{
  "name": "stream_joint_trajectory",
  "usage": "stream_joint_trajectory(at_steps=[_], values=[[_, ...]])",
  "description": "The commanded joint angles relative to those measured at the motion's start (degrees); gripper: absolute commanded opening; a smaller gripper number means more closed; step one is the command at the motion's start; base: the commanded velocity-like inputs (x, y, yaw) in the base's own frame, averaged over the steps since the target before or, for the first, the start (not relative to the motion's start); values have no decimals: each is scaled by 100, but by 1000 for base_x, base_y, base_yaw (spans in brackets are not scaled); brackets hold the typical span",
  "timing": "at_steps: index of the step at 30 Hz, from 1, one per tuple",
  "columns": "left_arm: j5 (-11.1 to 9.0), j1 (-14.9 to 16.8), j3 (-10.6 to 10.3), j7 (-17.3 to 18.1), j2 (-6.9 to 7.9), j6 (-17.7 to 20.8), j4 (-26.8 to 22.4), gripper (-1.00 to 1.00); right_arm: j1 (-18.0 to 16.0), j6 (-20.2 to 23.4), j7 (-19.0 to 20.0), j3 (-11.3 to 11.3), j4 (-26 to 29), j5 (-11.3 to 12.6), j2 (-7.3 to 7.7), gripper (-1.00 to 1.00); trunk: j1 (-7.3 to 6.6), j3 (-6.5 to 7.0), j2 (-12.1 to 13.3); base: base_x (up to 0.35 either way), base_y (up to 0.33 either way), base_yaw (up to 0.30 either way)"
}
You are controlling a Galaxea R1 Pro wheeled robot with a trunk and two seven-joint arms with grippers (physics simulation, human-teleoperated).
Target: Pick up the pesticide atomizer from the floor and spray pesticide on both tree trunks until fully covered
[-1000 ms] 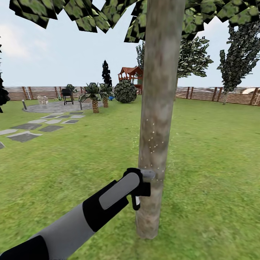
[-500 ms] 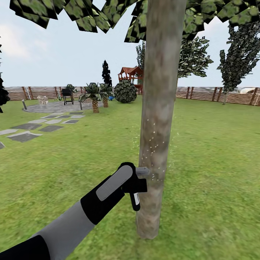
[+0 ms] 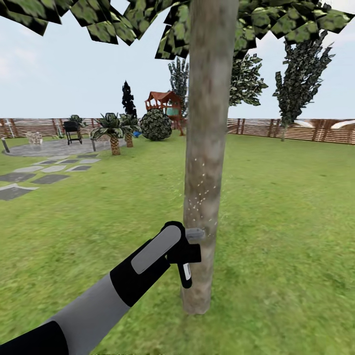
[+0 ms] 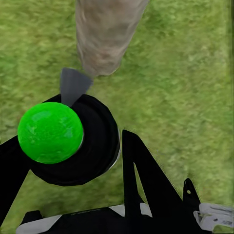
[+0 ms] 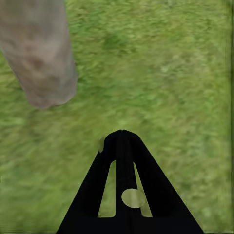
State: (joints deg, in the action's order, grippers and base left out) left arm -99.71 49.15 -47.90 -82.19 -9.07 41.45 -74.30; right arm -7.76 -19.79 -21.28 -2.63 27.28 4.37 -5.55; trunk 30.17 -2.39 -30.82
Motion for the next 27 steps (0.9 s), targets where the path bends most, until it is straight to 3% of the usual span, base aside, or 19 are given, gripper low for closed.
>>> stream_joint_trajectory(at_steps=[1, 7, 13, 27], values=[[-31, 7, 0, -38, 1, 58, -5, -100, -6, -28, -25, -28, -3, 46, 2, -100, 0, -12, -12, -218, 249, -224], [-26, 7, -14, 122, -2, 84, -11, -100, -6, -30, -25, -28, -3, 46, 2, -100, 0, -12, -12, -16, 308, -234], [-23, 7, -17, 265, 1, 98, -16, -100, -6, -33, -25, -33, -3, 46, 2, -100, 0, -12, -12, 134, 334, -66], [-18, 7, -17, 297, 1, 128, -22, -100, -6, -34, -32, -19, 5, 52, 2, -100, 0, -12, -12, 18, 349, -197]])
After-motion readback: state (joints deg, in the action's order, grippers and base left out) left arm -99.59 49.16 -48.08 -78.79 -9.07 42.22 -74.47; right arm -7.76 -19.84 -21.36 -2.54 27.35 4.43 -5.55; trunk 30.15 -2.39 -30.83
